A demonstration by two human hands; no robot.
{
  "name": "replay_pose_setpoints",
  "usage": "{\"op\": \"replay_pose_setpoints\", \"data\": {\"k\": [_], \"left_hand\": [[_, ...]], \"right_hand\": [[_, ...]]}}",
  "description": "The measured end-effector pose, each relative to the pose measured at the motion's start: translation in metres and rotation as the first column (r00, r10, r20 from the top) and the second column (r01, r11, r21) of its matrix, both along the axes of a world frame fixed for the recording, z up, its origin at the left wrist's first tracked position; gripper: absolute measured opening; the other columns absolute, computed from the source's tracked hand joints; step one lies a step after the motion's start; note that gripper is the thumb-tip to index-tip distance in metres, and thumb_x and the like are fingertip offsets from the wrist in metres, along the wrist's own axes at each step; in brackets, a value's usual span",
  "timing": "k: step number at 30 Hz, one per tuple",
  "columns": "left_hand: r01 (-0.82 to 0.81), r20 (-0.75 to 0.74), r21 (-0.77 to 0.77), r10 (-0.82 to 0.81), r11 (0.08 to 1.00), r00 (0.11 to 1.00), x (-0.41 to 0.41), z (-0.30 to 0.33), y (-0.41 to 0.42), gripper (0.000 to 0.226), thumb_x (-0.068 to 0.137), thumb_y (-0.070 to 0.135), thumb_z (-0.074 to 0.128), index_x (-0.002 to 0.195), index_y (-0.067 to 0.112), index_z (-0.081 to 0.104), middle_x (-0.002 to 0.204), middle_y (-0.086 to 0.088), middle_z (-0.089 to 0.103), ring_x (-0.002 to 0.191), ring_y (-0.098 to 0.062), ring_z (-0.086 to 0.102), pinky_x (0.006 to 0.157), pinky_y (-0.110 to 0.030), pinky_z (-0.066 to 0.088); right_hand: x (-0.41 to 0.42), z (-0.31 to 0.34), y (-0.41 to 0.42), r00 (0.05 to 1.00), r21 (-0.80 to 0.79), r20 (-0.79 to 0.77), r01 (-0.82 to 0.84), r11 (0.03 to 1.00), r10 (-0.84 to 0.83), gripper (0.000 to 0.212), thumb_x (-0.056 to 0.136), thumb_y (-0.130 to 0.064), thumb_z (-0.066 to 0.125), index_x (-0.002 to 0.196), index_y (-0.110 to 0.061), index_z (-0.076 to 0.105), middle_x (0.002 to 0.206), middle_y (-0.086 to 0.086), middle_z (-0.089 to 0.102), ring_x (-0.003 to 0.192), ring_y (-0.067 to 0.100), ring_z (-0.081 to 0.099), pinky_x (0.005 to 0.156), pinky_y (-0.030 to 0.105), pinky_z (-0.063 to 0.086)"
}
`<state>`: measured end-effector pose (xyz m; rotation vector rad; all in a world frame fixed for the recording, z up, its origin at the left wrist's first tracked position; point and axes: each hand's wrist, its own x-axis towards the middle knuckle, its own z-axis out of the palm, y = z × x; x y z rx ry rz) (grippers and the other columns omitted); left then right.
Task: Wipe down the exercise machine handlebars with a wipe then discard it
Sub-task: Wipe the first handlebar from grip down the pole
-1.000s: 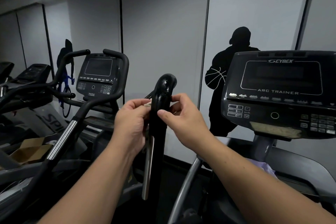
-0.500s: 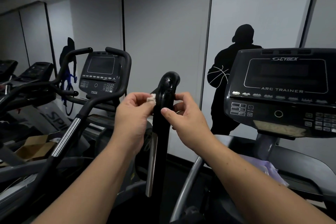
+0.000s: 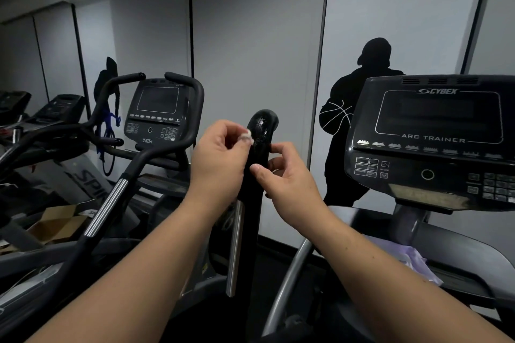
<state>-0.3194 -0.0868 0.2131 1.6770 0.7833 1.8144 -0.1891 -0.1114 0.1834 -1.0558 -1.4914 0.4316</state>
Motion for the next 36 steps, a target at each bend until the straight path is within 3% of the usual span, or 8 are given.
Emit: {"op": "replay_pose_setpoints", "data": {"k": [3, 7, 13, 17, 22, 27, 31, 36], "left_hand": [[-0.004, -0.063, 0.051, 0.007, 0.999, 0.998, 0.003, 0.012, 0.003, 0.005, 0.09, 0.009, 0.068, 0.089, 0.014, 0.069, 0.096, -0.012, 0.069, 0.087, -0.022, 0.066, 0.088, -0.048, 0.055], [0.021, -0.076, 0.034, -0.018, 0.999, 0.997, 0.002, -0.017, -0.011, 0.013, 0.091, 0.005, 0.069, 0.085, 0.016, 0.069, 0.099, -0.011, 0.064, 0.088, -0.022, 0.065, 0.088, -0.044, 0.057], [-0.061, -0.137, 0.12, 0.077, 0.991, 0.988, 0.007, 0.009, 0.008, 0.011, 0.09, 0.01, 0.07, 0.081, 0.017, 0.067, 0.089, -0.009, 0.066, 0.079, -0.015, 0.063, 0.082, -0.043, 0.055], [0.006, -0.182, 0.136, 0.019, 0.991, 0.983, 0.001, -0.016, -0.005, 0.009, 0.089, 0.012, 0.068, 0.083, 0.019, 0.067, 0.092, -0.007, 0.064, 0.084, -0.019, 0.065, 0.082, -0.046, 0.057], [-0.148, -0.167, 0.221, 0.186, 0.964, 0.968, 0.01, 0.015, 0.007, 0.015, 0.09, 0.01, 0.069, 0.08, 0.022, 0.065, 0.089, -0.001, 0.064, 0.08, -0.01, 0.061, 0.08, -0.037, 0.054], [-0.129, -0.299, 0.281, 0.214, 0.951, 0.93, 0.008, -0.004, -0.002, 0.005, 0.089, 0.01, 0.07, 0.085, 0.012, 0.067, 0.088, -0.001, 0.063, 0.085, -0.016, 0.061, 0.08, -0.041, 0.052], [-0.173, -0.31, 0.332, 0.281, 0.927, 0.908, 0.008, 0.01, 0.005, 0.006, 0.089, 0.012, 0.07, 0.083, 0.013, 0.068, 0.085, 0.002, 0.06, 0.079, -0.012, 0.058, 0.077, -0.037, 0.05], [-0.179, -0.353, 0.375, 0.319, 0.91, 0.88, 0.007, 0.002, 0.002, 0.004, 0.091, 0.014, 0.069, 0.087, 0.013, 0.067, 0.088, 0.001, 0.061, 0.081, -0.013, 0.058, 0.076, -0.037, 0.05]], "right_hand": [[0.001, 0.0, -0.002, 1.0, -0.005, -0.001, -0.015, 1.0, 0.015, 0.03, 0.095, -0.029, 0.066, 0.121, -0.031, 0.052, 0.089, 0.008, 0.066, 0.067, 0.005, 0.06, 0.06, 0.019, 0.05], [0.001, -0.003, 0.002, 0.999, 0.005, -0.01, -0.032, 0.999, 0.032, 0.03, 0.095, -0.031, 0.066, 0.122, -0.034, 0.052, 0.084, 0.006, 0.063, 0.066, 0.007, 0.059, 0.059, 0.021, 0.049], [0.003, -0.002, 0.001, 0.999, -0.009, -0.009, -0.051, 0.999, 0.051, 0.029, 0.097, -0.028, 0.065, 0.122, -0.033, 0.051, 0.09, 0.015, 0.065, 0.066, 0.006, 0.058, 0.057, 0.019, 0.05], [0.004, -0.006, 0.005, 0.998, 0.011, -0.014, -0.065, 0.998, 0.065, 0.03, 0.097, -0.027, 0.065, 0.122, -0.034, 0.051, 0.081, 0.002, 0.059, 0.064, 0.006, 0.055, 0.059, 0.022, 0.05], [0.005, -0.006, 0.003, 0.998, -0.013, -0.001, -0.07, 0.997, 0.07, 0.033, 0.097, -0.03, 0.064, 0.126, -0.034, 0.049, 0.086, 0.007, 0.062, 0.068, 0.007, 0.059, 0.059, 0.018, 0.05], [0.006, -0.008, 0.007, 0.998, -0.015, -0.003, -0.058, 0.998, 0.058, 0.031, 0.097, -0.026, 0.062, 0.122, -0.039, 0.05, 0.094, 0.013, 0.065, 0.07, 0.015, 0.059, 0.063, 0.031, 0.052], [0.006, -0.007, 0.008, 0.999, -0.014, 0.009, -0.034, 0.999, 0.034, 0.033, 0.096, -0.029, 0.064, 0.124, -0.039, 0.049, 0.088, 0.005, 0.064, 0.069, 0.011, 0.058, 0.064, 0.033, 0.053], [0.006, -0.009, 0.007, 0.999, -0.003, 0.013, -0.049, 0.999, 0.049, 0.03, 0.096, -0.028, 0.063, 0.12, -0.043, 0.05, 0.092, 0.01, 0.065, 0.071, 0.015, 0.06, 0.063, 0.035, 0.053]]}}
